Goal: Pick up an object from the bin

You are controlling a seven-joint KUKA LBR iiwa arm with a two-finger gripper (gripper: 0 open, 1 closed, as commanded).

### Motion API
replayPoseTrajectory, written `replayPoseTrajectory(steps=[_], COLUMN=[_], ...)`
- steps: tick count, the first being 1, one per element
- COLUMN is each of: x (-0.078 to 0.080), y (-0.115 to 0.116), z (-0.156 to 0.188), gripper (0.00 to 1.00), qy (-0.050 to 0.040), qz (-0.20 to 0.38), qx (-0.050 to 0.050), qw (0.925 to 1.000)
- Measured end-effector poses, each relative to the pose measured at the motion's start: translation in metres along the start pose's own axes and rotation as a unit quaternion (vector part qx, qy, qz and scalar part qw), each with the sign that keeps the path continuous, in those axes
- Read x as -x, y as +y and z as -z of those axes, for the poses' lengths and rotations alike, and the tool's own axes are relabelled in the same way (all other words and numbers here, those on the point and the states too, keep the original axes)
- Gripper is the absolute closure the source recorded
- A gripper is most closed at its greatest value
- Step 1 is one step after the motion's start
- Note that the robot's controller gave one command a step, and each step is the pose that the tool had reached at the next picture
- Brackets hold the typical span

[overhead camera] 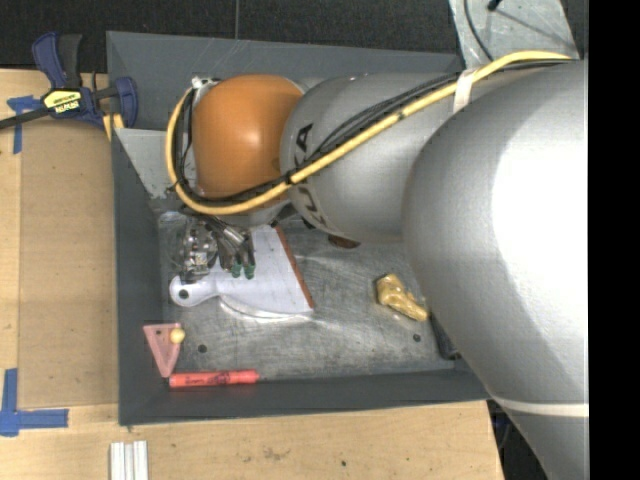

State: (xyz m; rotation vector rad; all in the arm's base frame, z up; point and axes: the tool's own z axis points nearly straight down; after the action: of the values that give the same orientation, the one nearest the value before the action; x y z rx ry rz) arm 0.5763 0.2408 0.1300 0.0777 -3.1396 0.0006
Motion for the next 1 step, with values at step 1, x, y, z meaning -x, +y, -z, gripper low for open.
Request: replayPoseTrajectory(steps=[1], x=[-0.0001], y=[0.0009], z=[0.0442], gripper=[1.00], qy=[-0.0030], qz=[-0.005], qx=[0.001], qw=[1.0000])
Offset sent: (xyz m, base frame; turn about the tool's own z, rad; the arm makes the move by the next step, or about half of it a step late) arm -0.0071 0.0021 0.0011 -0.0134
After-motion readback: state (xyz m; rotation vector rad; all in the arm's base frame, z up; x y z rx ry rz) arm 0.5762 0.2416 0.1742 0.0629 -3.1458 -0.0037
